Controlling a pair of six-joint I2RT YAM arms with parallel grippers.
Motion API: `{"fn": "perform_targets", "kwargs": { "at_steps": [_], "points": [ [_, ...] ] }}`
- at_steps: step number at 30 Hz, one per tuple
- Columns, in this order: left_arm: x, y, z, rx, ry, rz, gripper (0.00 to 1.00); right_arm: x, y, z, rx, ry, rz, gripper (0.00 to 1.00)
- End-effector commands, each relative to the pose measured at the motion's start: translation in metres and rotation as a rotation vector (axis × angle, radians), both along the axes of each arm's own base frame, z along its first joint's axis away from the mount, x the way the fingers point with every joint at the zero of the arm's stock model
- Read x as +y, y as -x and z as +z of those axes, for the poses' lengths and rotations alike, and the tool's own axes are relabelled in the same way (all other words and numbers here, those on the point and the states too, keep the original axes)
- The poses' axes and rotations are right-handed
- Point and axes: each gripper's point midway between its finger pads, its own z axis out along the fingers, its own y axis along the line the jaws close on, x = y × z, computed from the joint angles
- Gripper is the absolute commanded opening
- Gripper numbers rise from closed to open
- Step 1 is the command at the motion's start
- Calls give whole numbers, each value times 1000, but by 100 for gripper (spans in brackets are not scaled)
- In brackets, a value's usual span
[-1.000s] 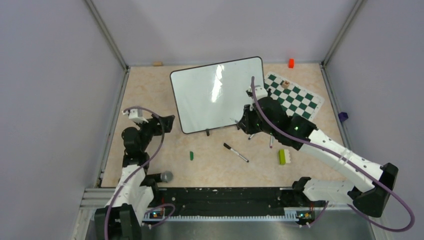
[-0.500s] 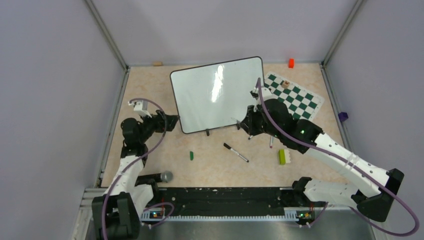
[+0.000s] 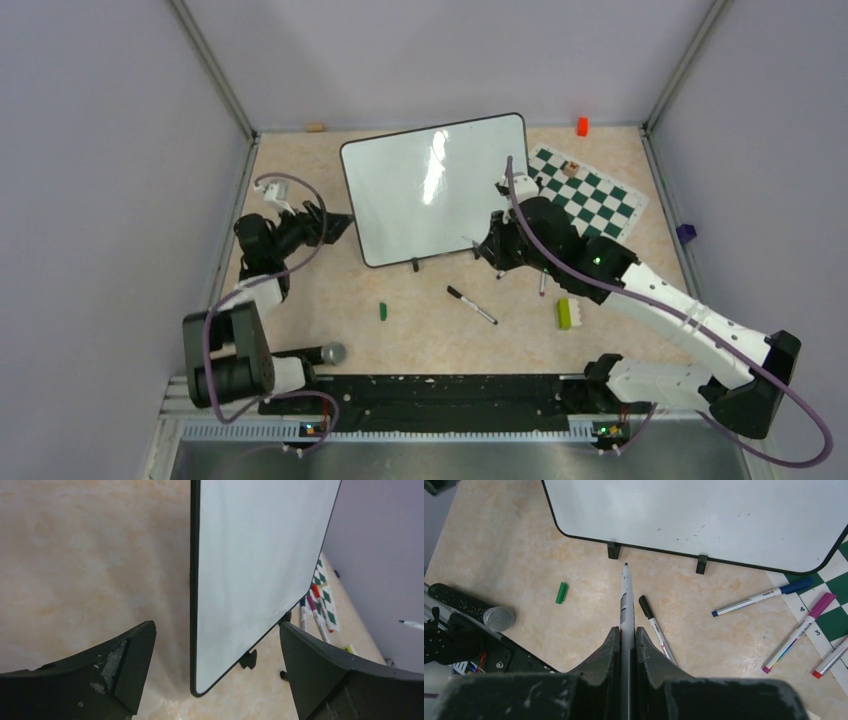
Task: Write a sentence on the whiteboard
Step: Hold the whiteboard on the whiteboard stand.
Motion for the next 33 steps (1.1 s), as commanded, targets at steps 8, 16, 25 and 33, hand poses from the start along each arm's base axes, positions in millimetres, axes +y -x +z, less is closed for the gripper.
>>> {"fn": "perform_targets", "kwargs": {
  "at_steps": [8,16,25,33],
  "points": [
    [7,-60,55,-151,304,-351,93,7,-22,29,-65,-22,-24,0],
    [14,-85,64,-185,316,-332,94,21,-40,32,-76,-27,-21,0],
    [-15,-72,41,-195,215,-473,99,50,-65,45,-98,-50,-8,0],
    [-17,-81,14,-145,281,-376,86,74,-81,47,-100,-75,15,0]
  ]
}}
